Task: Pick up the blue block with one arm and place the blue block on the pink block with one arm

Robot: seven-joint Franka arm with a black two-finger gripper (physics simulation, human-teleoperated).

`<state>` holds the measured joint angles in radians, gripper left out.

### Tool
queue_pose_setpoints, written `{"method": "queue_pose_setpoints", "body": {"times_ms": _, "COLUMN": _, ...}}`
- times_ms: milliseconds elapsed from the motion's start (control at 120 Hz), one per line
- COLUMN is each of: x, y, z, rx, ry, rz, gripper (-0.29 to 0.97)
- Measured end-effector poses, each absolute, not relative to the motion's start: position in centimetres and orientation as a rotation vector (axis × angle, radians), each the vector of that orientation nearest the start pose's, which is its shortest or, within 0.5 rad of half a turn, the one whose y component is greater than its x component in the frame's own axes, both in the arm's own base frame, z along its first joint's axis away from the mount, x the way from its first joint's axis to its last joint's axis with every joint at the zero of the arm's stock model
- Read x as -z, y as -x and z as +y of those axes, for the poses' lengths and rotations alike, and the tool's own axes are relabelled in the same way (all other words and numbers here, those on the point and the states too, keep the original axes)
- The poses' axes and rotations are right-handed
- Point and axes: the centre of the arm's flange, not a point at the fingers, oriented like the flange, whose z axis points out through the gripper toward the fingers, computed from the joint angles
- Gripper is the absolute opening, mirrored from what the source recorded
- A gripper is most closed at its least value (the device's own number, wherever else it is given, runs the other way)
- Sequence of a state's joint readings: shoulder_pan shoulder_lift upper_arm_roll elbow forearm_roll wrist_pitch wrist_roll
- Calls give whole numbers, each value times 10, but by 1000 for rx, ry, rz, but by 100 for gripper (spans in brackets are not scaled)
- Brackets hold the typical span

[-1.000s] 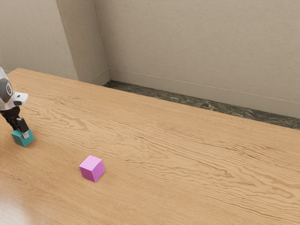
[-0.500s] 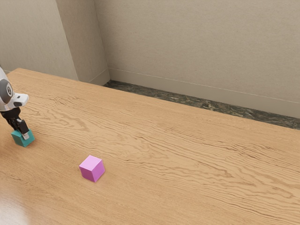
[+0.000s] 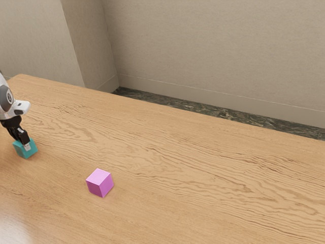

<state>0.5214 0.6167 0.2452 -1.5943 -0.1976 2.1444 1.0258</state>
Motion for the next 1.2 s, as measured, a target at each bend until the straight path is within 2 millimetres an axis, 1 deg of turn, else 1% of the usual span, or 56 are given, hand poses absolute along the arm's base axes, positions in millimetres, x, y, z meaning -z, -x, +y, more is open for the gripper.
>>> {"method": "queue_pose_setpoints", "body": {"times_ms": 117, "x": -284, "y": -518, "z": 456, "rx": -6, "ry": 3171, "rz": 298, "gripper": 36}}
{"method": "queue_pose_setpoints", "body": {"times_ms": 342, "x": -314, "y": -518, "z": 455, "rx": 47, "ry": 3150, "rz": 291, "gripper": 34}}
{"method": "queue_pose_setpoints", "body": {"times_ms": 400, "x": -324, "y": -516, "z": 450, "rx": 58, "ry": 3151, "rz": 288, "gripper": 34}}
{"method": "queue_pose_setpoints", "body": {"times_ms": 483, "x": -332, "y": -507, "z": 441, "rx": 59, "ry": 3161, "rz": 272, "gripper": 34}}
{"method": "queue_pose_setpoints", "body": {"times_ms": 683, "x": -345, "y": -506, "z": 387, "rx": -17, "ry": 3146, "rz": 335, "gripper": 34}}
{"method": "queue_pose_setpoints", "body": {"times_ms": 783, "x": -350, "y": -499, "z": 366, "rx": -41, "ry": 3149, "rz": 317, "gripper": 34}}
{"method": "queue_pose_setpoints", "body": {"times_ms": 867, "x": -352, "y": -498, "z": 342, "rx": -60, "ry": 3147, "rz": 316, "gripper": 34}}
{"method": "queue_pose_setpoints", "body": {"times_ms": 1083, "x": -356, "y": -510, "z": 282, "rx": -83, "ry": 3134, "rz": 303, "gripper": 34}}
{"method": "queue_pose_setpoints", "body": {"times_ms": 1142, "x": -358, "y": -510, "z": 265, "rx": -93, "ry": 3124, "rz": 299, "gripper": 34}}
{"method": "queue_pose_setpoints", "body": {"times_ms": 1200, "x": -355, "y": -507, "z": 251, "rx": -106, "ry": 3121, "rz": 283, "gripper": 34}}
